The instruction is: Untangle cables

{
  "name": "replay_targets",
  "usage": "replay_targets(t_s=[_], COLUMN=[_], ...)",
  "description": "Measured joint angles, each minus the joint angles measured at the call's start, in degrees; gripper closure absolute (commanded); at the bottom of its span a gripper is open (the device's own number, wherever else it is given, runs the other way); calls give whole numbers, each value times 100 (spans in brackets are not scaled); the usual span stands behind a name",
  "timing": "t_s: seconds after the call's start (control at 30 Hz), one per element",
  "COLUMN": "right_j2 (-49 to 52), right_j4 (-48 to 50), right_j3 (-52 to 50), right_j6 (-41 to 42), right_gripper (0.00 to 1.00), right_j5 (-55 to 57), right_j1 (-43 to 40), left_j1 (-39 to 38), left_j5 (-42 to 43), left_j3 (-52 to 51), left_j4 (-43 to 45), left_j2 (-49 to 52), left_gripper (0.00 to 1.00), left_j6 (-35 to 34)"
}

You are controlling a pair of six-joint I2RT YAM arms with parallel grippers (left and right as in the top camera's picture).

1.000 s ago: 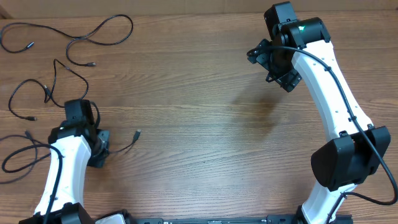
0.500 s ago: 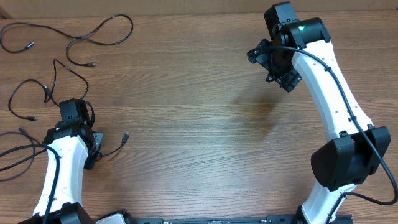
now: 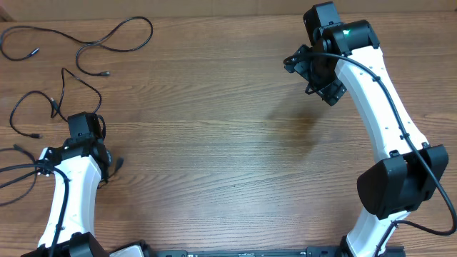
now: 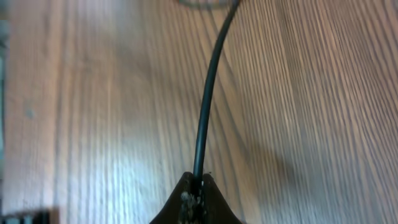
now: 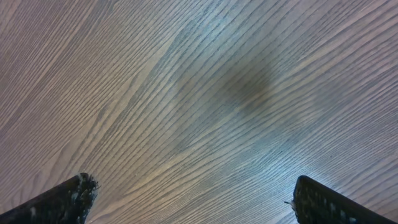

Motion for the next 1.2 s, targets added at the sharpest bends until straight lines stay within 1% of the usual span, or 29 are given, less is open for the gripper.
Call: replay_targets(t_s=[0.2, 0.27, 0.37, 0.5, 0.63, 0.73, 0.83, 1.0, 1.2], right_j2=[0, 0, 0, 0, 0, 0, 0, 0, 0], right_j4=[-4, 2, -2, 0, -2, 0, 0, 0, 0], right_j3=[0, 0, 0, 0, 0, 0, 0, 0, 0], right_j6=[0, 0, 0, 2, 0, 2, -2, 2, 2], right_gripper=[0, 0, 0, 0, 0, 0, 0, 0, 0], right_j5=[0, 2, 0, 0, 2, -2, 0, -2, 0], right_j1=[0, 0, 0, -2, 0, 0, 0, 0, 0], left_j1=[0, 0, 0, 26, 197, 503, 887, 1617, 2343], left_j5=[-850, -997, -1163, -1327, -1368, -1364, -1241, -498, 269], left_j3=[0, 0, 0, 0, 0, 0, 0, 0, 0], left_j4=[308, 407, 501, 562, 566, 623, 767, 1150, 1384], left_j2=[0, 0, 0, 0, 0, 0, 0, 0, 0], left_gripper=[96, 95, 96, 96, 95, 96, 95, 95, 95], left_j6=[20, 216, 564, 800, 835, 664, 503, 391, 282])
